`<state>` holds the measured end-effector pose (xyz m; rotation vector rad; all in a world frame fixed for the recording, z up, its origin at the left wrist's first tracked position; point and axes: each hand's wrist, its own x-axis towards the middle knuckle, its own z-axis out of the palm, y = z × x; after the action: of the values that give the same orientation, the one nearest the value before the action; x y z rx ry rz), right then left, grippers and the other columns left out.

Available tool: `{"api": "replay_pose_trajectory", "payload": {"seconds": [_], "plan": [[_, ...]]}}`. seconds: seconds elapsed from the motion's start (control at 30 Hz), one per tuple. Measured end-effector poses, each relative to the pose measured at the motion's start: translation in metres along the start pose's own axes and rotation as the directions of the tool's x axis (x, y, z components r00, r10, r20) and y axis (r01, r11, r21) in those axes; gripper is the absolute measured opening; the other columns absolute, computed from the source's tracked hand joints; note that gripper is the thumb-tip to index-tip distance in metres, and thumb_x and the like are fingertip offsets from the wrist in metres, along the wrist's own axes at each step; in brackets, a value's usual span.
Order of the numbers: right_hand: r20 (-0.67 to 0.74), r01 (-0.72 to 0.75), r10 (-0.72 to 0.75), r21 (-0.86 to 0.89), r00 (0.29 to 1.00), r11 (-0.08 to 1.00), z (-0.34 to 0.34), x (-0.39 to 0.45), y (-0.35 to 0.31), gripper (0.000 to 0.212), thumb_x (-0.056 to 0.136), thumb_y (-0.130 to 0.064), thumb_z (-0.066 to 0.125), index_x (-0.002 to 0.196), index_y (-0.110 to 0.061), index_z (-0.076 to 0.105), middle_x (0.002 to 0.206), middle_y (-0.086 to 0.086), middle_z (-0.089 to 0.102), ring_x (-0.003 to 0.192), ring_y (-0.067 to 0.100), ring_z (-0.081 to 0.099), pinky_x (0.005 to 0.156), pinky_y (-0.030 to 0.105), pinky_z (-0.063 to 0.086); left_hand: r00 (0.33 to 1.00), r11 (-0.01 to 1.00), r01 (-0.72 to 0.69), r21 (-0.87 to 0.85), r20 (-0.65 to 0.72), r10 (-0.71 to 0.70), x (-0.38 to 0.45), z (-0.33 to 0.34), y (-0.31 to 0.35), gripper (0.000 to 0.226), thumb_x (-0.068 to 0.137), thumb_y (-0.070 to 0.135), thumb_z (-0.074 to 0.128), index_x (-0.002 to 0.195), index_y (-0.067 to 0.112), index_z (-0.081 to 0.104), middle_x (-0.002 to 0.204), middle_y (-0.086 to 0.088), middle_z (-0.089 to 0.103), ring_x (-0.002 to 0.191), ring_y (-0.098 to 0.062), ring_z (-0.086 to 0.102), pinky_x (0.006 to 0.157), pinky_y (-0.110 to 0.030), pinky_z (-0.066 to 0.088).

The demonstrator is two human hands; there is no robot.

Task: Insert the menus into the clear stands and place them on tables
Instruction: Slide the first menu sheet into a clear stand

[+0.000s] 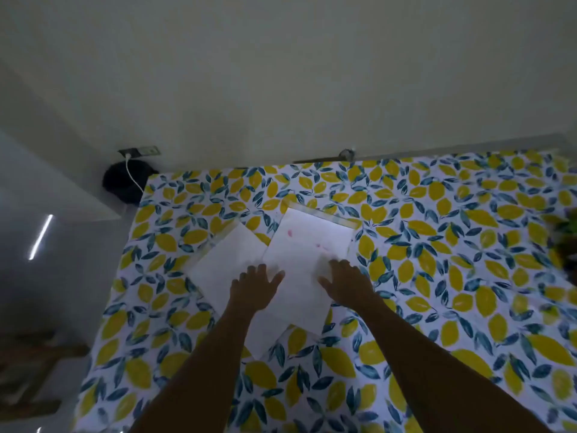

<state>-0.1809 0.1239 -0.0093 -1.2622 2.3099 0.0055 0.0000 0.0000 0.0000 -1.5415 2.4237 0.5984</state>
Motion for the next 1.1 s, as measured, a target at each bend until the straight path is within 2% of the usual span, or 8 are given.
{"api": "replay_pose_trajectory", "payload": {"seconds": [0.1, 0.2, 0.3, 0.4, 0.57, 0.7, 0.87, 1.1], "plan": [[-0.152, -0.016, 0.029, 0.087, 0.988, 0.996, 0.006, 0.005, 0.006, 0.055, 0.09, -0.048, 0.049, 0.122, -0.003, 0.049, 0.109, 0.024, 0.054, 0.09, 0.042, 0.061, 0.076, 0.044, 0.055, 1.0, 1.0, 0.027, 0.009, 0.011, -0.027, 0.002, 0.006, 0.008, 0.078, 0.084, 0.074, 0.026, 0.131, 0.015, 0.048, 0.124, -0.019, 0.055, 0.109, -0.04, 0.057, 0.091, -0.049, 0.047], [-0.073, -0.119, 0.146, 0.293, 0.987, 0.949, 0.012, 0.008, 0.008, 0.054, 0.091, -0.038, 0.056, 0.127, -0.001, 0.04, 0.118, 0.025, 0.052, 0.106, 0.041, 0.057, 0.087, 0.043, 0.048, 0.996, 1.0, 0.003, 0.015, -0.092, -0.001, -0.001, 0.017, 0.01, 0.08, 0.084, 0.073, 0.028, 0.121, 0.008, 0.056, 0.103, -0.024, 0.059, 0.088, -0.043, 0.061, 0.074, -0.05, 0.056], [-0.043, -0.159, 0.188, 0.37, 0.981, 0.915, 0.02, 0.006, 0.006, 0.063, 0.093, -0.034, 0.053, 0.139, 0.0, 0.029, 0.13, 0.026, 0.047, 0.118, 0.041, 0.052, 0.095, 0.044, 0.045, 1.0, 0.998, 0.009, 0.055, -0.014, -0.008, 0.001, 0.021, 0.01, 0.08, 0.088, 0.073, 0.019, 0.134, 0.013, 0.047, 0.119, -0.021, 0.052, 0.102, -0.041, 0.053, 0.086, -0.05, 0.051], [-0.013, -0.209, 0.243, 0.468, 0.97, 0.859, 0.027, 0.0, 0.003, 0.066, 0.092, -0.03, 0.052, 0.145, -0.002, 0.023, 0.14, 0.025, 0.041, 0.127, 0.041, 0.045, 0.101, 0.045, 0.04, 0.997, 0.993, 0.079, -0.092, -0.01, -0.08, -0.005, 0.018, 0.014, 0.067, 0.091, 0.064, 0.037, 0.132, 0.011, 0.045, 0.12, -0.022, 0.051, 0.106, -0.042, 0.052, 0.093, -0.049, 0.046], [-0.002, -0.253, 0.322, 0.613, 0.947, 0.749, 0.035, -0.015, 0.016, 0.046, 0.081, -0.017, 0.057, 0.124, -0.008, 0.043, 0.12, 0.02, 0.056, 0.114, 0.039, 0.053, 0.091, 0.044, 0.045, 0.994, 0.979, 0.107, -0.175, 0.028, -0.104, -0.021, 0.023, 0.015, 0.067, 0.092, 0.063, 0.036, 0.135, 0.011, 0.041, 0.122, -0.026, 0.052, 0.109, -0.045, 0.054, 0.096, -0.049, 0.043], [-0.011, -0.25, 0.333, 0.637, 0.943, 0.729, 0.037, -0.043, 0.032, 0.049, 0.076, -0.002, 0.054, 0.123, -0.014, 0.05, 0.107, 0.017, 0.066, 0.102, 0.038, 0.062, 0.081, 0.037, 0.046, 0.998, 0.96, 0.062, -0.273, 0.038, -0.054, -0.051, 0.027, 0.014, 0.057, 0.097, 0.054, 0.034, 0.135, 0.012, 0.039, 0.117, -0.026, 0.057, 0.106, -0.043, 0.058, 0.092, -0.047, 0.046], [-0.116, -0.143, 0.229, 0.499, 0.966, 0.855, 0.038, -0.078, 0.059, 0.043, 0.086, -0.001, 0.05, 0.126, -0.013, 0.059, 0.13, 0.008, 0.061, 0.118, 0.032, 0.058, 0.093, 0.037, 0.045, 0.999, 0.963, -0.001, -0.269, 0.03, 0.01, -0.092, 0.02, 0.0, 0.034, 0.1, 0.021, 0.036, 0.133, 0.015, 0.043, 0.112, -0.02, 0.063, 0.1, -0.038, 0.062, 0.084, -0.044, 0.048], [-0.085, -0.078, 0.284, 0.852, 0.955, 0.517, 0.025, -0.139, 0.09, 0.027, 0.086, -0.005, 0.064, 0.108, -0.016, 0.074, 0.105, 0.008, 0.075, 0.094, 0.029, 0.07, 0.084, 0.049, 0.057, 0.976, 0.909, -0.216, -0.357, -0.066, 0.207, -0.142, 0.014, -0.014, 0.051, 0.086, 0.03, 0.037, 0.123, 0.009, 0.065, 0.121, -0.016, 0.068, 0.108, -0.031, 0.065, 0.095, -0.041, 0.052]]}}
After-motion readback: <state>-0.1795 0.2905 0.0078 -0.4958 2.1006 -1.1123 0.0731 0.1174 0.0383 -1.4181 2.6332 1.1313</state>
